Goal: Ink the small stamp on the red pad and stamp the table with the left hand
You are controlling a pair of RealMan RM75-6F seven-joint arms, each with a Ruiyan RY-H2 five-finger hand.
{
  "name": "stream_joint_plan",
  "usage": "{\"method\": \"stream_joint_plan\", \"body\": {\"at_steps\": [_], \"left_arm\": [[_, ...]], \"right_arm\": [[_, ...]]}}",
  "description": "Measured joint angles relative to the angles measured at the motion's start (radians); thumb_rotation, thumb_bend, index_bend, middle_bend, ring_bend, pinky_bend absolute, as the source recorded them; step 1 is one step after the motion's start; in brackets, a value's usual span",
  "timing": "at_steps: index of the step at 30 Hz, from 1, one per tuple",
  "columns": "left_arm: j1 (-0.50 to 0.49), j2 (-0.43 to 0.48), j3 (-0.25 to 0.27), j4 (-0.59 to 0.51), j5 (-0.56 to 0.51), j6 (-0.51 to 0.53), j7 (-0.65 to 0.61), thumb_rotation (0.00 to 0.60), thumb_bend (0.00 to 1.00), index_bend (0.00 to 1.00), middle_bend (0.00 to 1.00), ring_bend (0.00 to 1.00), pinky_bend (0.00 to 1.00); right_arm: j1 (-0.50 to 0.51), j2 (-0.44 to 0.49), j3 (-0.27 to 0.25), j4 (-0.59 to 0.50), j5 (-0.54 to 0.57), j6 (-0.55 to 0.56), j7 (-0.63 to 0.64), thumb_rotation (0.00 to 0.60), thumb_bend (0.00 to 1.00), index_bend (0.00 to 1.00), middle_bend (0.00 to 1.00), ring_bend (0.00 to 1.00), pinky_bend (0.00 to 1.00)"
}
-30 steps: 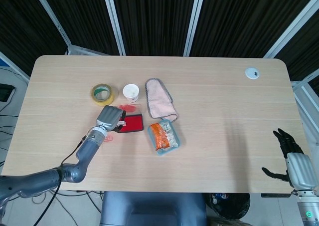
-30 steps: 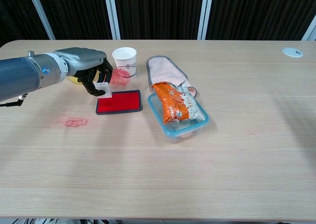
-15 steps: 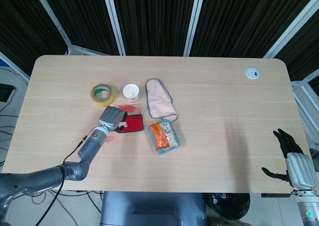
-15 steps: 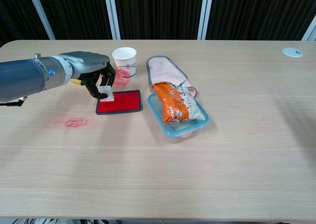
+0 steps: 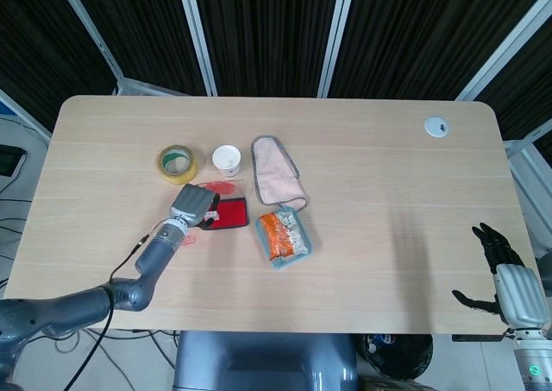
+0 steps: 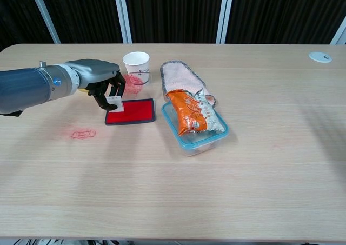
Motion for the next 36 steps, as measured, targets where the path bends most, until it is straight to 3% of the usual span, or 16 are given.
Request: {"method": "stream_joint_plan", "body": {"at_steps": [15, 36], "left_arm": [[-0.001, -0.018, 0.021, 0.035, 0.002, -0.005, -0.012, 0.6, 0.51, 0.75, 0.73, 0.58, 0.64], [-0.013, 0.044, 0.005, -0.065, -0.011, 0.039, 0.016, 0.6, 0.51, 0.75, 0.73, 0.58, 0.64]], "right_arm": [[0.0, 0.0, 0.0, -0.001, 0.001, -0.001, 0.001, 0.6, 0.14, 0.0, 0.0, 0.0, 0.18], [-0.002, 0.001, -0.001, -0.003, -0.003, 0.004, 0.001, 0.6, 0.14, 0.0, 0.0, 0.0, 0.18]]}}
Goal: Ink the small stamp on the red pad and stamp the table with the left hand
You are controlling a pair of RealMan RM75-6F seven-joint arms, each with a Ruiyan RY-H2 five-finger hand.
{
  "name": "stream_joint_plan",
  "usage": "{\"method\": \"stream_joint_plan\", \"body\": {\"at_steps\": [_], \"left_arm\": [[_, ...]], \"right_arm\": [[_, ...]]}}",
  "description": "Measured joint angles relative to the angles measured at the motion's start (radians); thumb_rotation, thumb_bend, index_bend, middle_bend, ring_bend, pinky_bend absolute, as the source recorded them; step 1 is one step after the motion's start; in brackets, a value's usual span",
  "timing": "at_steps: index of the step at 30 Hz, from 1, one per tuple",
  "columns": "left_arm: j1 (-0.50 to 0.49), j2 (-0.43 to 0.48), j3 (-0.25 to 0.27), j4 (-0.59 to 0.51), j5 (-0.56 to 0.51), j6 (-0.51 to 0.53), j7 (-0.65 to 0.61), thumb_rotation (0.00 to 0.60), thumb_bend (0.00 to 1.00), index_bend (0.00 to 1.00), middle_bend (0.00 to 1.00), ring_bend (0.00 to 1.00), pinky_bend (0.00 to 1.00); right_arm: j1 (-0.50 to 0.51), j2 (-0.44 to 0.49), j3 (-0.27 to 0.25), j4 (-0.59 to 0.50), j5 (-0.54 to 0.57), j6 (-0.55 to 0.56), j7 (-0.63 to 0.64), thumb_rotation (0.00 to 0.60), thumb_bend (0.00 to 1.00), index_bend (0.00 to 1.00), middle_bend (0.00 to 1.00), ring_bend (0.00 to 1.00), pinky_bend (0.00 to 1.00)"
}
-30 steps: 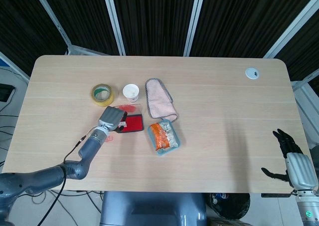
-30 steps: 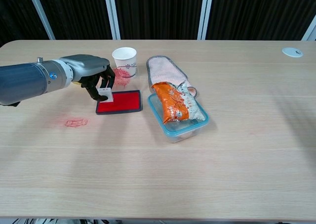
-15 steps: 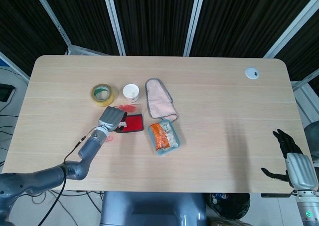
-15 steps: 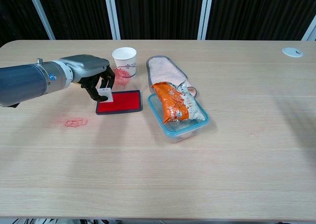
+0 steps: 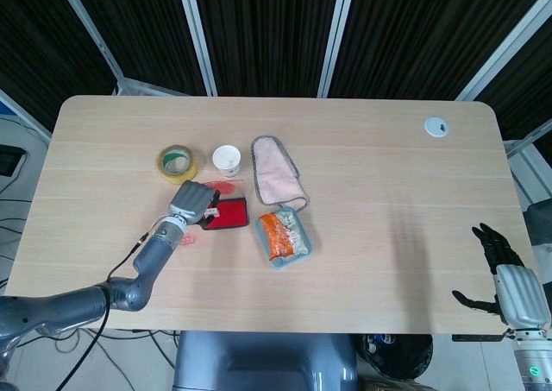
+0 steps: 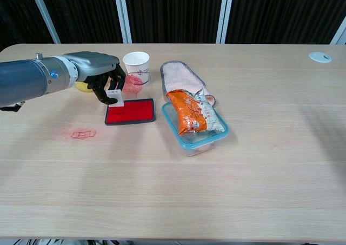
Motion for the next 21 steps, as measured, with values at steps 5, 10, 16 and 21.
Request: {"method": "stream_joint_plan", "body": {"at_steps": [5, 10, 16, 21], "left_arm": [[-0.002, -0.004, 0.008, 0.004, -0.015, -0.003, 0.006, 0.6, 0.51, 0.75, 0.73, 0.58, 0.64], [-0.004, -0.012, 0.015, 0.019, -0.024, -0.009, 0.007, 0.6, 0.51, 0.75, 0.73, 0.58, 0.64], [-0.006, -0.022, 0.024, 0.04, -0.035, -0.019, 0.01, 0.6, 0.51, 0.75, 0.73, 0.58, 0.64], [-0.007, -0.031, 0.03, 0.061, -0.044, -0.029, 0.009, 0.6, 0.51, 0.75, 0.73, 0.58, 0.64]], "right_arm": [[0.0, 0.0, 0.0, 0.001, 0.0, -0.002, 0.001, 0.6, 0.14, 0.0, 0.0, 0.0, 0.18], [0.001, 0.001, 0.0, -0.001, 0.003, -0.005, 0.001, 0.6, 0.14, 0.0, 0.0, 0.0, 0.18], [0.002, 0.002, 0.0, -0.003, 0.006, -0.009, 0.003, 0.6, 0.14, 0.0, 0.0, 0.0, 0.18], [0.002, 0.001, 0.0, -0.003, 0.008, -0.01, 0.001, 0.6, 0.14, 0.0, 0.0, 0.0, 0.18]]}}
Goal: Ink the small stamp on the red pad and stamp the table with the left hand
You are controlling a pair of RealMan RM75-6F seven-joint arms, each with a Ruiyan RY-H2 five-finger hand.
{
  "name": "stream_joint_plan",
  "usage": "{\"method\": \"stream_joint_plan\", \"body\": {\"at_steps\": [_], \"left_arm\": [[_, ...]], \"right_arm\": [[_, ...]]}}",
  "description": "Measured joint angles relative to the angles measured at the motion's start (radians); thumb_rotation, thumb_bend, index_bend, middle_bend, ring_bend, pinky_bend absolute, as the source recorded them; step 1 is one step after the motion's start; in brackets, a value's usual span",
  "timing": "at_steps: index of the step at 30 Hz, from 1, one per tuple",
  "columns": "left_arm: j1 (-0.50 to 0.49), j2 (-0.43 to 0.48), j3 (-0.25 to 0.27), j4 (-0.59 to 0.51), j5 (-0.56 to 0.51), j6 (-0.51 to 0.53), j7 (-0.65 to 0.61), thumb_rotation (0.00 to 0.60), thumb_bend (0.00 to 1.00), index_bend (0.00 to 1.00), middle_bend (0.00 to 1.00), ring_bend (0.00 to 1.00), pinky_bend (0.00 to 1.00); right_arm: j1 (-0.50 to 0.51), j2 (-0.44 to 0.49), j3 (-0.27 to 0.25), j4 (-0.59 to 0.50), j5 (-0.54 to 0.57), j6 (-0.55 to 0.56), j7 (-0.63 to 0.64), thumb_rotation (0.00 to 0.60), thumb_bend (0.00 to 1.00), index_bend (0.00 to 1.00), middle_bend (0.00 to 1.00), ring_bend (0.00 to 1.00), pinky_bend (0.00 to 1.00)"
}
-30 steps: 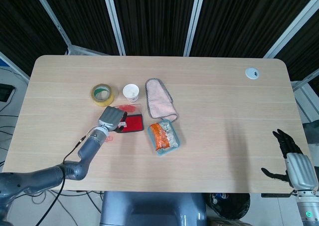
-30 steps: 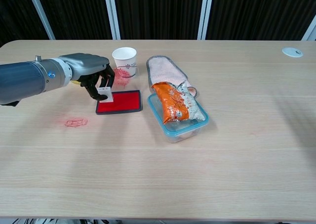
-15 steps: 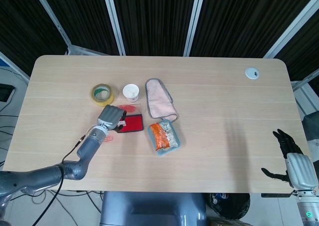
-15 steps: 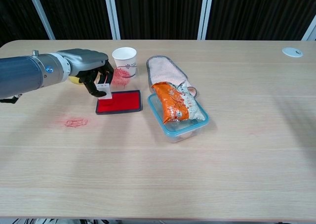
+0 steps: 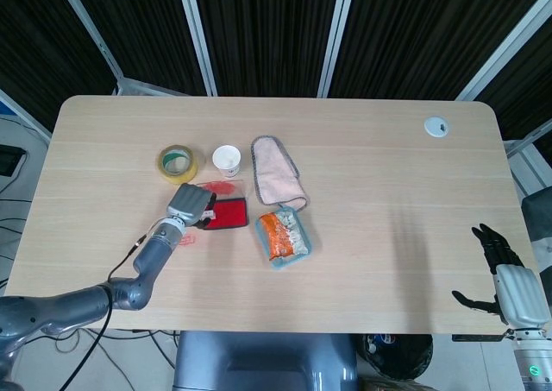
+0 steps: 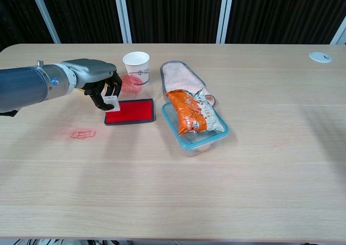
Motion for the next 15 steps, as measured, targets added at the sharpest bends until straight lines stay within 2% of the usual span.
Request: {"method": "stream_joint_plan", "body": {"at_steps": [15], "left_arm": [[0.001, -0.003, 0.003, 0.008, 0.002, -0.002, -0.013, 0.6, 0.51, 0.75, 0.73, 0.58, 0.64]], "right_arm": [[0.0, -0.003, 0.0, 0.001, 0.0, 0.002, -0.006, 0.6, 0.14, 0.0, 0.0, 0.0, 0.18]]}}
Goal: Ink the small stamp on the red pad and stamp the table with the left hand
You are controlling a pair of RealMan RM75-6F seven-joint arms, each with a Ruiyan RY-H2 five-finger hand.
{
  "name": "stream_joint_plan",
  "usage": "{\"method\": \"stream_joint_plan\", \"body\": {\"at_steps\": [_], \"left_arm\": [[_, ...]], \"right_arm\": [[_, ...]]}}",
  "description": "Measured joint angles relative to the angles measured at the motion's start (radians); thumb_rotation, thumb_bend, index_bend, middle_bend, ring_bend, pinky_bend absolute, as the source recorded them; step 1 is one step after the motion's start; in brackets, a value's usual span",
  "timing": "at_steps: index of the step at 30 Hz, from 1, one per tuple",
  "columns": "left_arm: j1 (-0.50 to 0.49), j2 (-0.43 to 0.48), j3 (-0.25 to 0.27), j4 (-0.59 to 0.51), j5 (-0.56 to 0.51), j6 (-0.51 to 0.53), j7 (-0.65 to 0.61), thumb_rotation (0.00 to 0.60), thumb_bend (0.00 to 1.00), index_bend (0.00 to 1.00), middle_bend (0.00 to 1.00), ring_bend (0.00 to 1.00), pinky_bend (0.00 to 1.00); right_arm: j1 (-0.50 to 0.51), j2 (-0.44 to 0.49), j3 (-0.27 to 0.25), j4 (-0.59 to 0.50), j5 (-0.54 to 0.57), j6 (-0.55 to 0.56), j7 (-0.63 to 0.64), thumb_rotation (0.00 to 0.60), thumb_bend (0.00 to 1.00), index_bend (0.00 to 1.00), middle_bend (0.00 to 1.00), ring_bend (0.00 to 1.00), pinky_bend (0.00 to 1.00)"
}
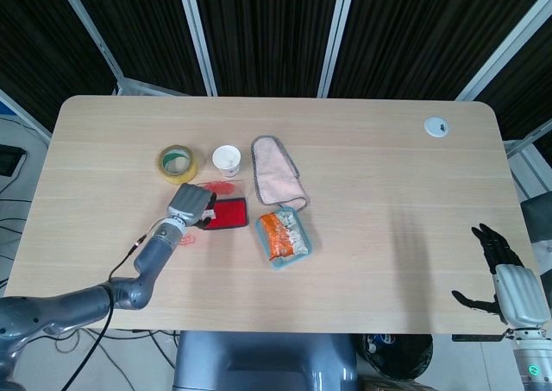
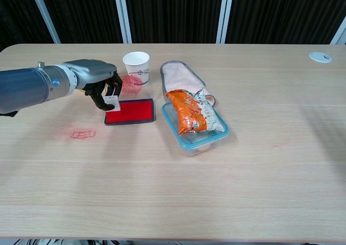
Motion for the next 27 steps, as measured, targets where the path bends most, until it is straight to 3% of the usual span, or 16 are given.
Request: {"method": "stream_joint_plan", "body": {"at_steps": [14, 27], "left_arm": [[0.024, 0.12, -0.016, -0.183, 0.036, 0.077, -0.013, 0.6, 0.51, 0.75, 0.72, 0.58, 0.64], [0.113, 0.265, 0.05, -0.353, 0.138, 0.155, -0.049, 0.6, 0.51, 0.73, 0.7, 0.56, 0.62]], "right_arm": [[-0.002, -0.004, 0.0, 0.005, -0.005, 0.007, -0.01, 0.6, 0.14, 0.0, 0.0, 0.0, 0.18], [-0.002, -0.005, 0.0, 0.006, -0.007, 0.009, -0.012, 0.6, 0.14, 0.0, 0.0, 0.0, 0.18]]}}
